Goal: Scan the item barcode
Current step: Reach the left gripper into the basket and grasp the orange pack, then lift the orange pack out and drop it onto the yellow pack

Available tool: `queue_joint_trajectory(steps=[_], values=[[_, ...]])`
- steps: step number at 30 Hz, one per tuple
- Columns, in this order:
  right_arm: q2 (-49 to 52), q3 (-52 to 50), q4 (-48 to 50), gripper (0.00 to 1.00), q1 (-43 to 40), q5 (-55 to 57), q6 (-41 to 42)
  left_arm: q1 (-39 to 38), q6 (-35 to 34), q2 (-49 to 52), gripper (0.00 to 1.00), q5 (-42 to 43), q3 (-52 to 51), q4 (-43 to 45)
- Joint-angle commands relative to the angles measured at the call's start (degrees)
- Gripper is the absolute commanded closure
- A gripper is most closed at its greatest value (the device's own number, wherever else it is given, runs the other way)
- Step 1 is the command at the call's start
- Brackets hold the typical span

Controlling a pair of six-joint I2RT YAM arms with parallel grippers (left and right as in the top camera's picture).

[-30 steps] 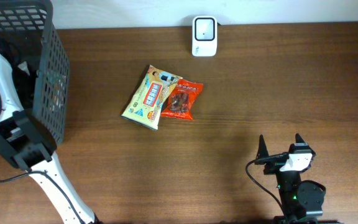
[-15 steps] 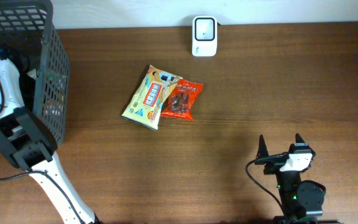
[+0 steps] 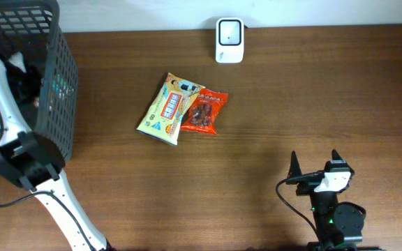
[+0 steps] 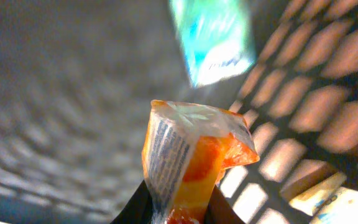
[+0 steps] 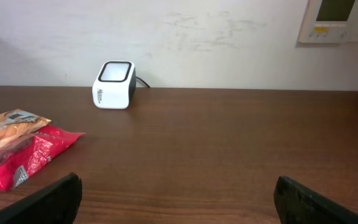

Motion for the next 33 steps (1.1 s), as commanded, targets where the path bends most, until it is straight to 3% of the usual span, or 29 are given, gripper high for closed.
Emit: queue_joint_trajectory(steps=[1,5,10,13,21,23,27,33], values=[[-0.28,-0.35,-0.37,0.02,-0.20,0.63,0.24,0.44,-0.94,-3.61,0.88,1.44,9.20,-0.09],[-0.28,-0.35,-0.37,0.02,-0.20,0.63,0.24,0.37,-1.05,-10.40,0.89,3.89,11.56,-0.09],[-0.28,-0.35,-0.37,0.02,-0.20,0.63,0.24,0.31,-1.05,-19.19,0.91,14.75,11.56,-0.04],[-0.28,-0.35,-0.37,0.02,-0.20,0.63,0.24,-0.79,-1.01,-23.87,0.84,17.14,11.56,-0.07],[-0.28,-0.35,-0.37,0.02,-0.20,0.63,0.24,-13.62,-0.94,-25.59,0.80,19.21,7.80,-0.07],[-0.28,-0.35,-0.37,0.02,-0.20,0.63,0.24,-18.27,-0.20,-25.53,0.78,17.86,3.82,-0.07],[-0.28,-0.35,-0.37,0.02,-0.20,0.63,0.24,-28.57,-0.13,-25.31,0.74,4.72,-9.66,1.36],[-0.28,-0.35,-0.37,0.02,-0.20,0.63,0.24,-38.07,-0.15,-25.29,0.58,3.23,-34.86,15.74]])
